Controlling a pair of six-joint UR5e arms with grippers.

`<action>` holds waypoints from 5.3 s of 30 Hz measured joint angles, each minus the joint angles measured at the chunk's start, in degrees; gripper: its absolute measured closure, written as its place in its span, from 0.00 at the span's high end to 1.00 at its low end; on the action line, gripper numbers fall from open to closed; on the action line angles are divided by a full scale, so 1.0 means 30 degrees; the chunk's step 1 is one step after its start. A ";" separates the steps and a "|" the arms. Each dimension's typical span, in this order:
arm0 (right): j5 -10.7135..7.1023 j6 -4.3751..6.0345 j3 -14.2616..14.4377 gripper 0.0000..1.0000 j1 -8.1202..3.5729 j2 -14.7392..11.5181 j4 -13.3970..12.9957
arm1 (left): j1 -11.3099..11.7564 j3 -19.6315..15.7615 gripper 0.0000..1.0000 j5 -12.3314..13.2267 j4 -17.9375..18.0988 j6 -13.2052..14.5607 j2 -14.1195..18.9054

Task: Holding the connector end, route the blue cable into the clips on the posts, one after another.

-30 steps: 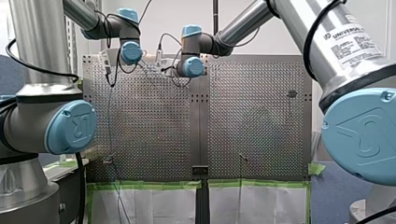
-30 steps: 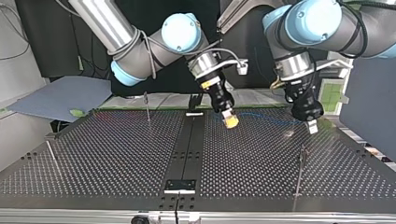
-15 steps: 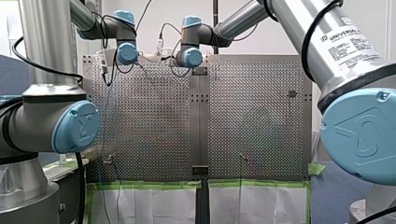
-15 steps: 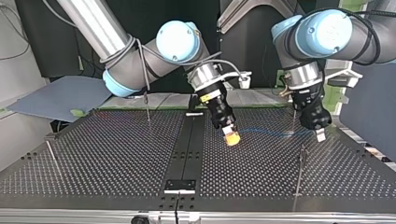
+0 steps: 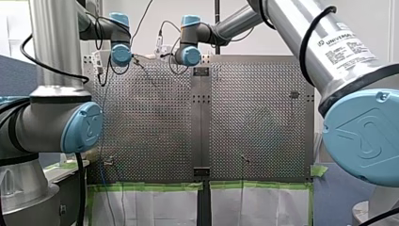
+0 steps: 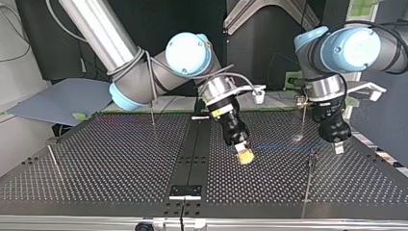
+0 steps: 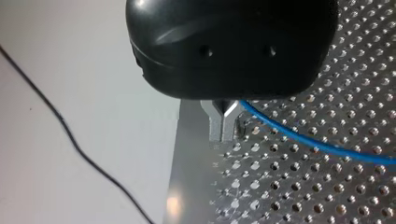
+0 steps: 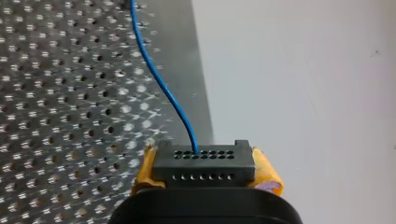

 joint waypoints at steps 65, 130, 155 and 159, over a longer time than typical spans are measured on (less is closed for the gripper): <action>0.0072 0.0007 -0.0366 0.00 -0.0334 0.1382 0.0329 | 0.1903 0.0953 0.00 0.4113 0.1202 -0.2371 -0.1213; -0.1353 0.0029 -0.2145 0.00 -0.2085 0.2715 0.0402 | 0.2848 0.2923 0.37 0.6196 0.1934 -0.4433 -0.4352; -0.1361 -0.0085 -0.2493 0.00 -0.2167 0.2693 0.1020 | 0.3001 0.2923 1.00 0.6782 0.2186 -0.7290 -0.4317; -0.1366 -0.0095 -0.2499 0.00 -0.2165 0.2683 0.1077 | 0.3069 0.2923 1.00 0.6178 0.1462 -0.7868 -0.4324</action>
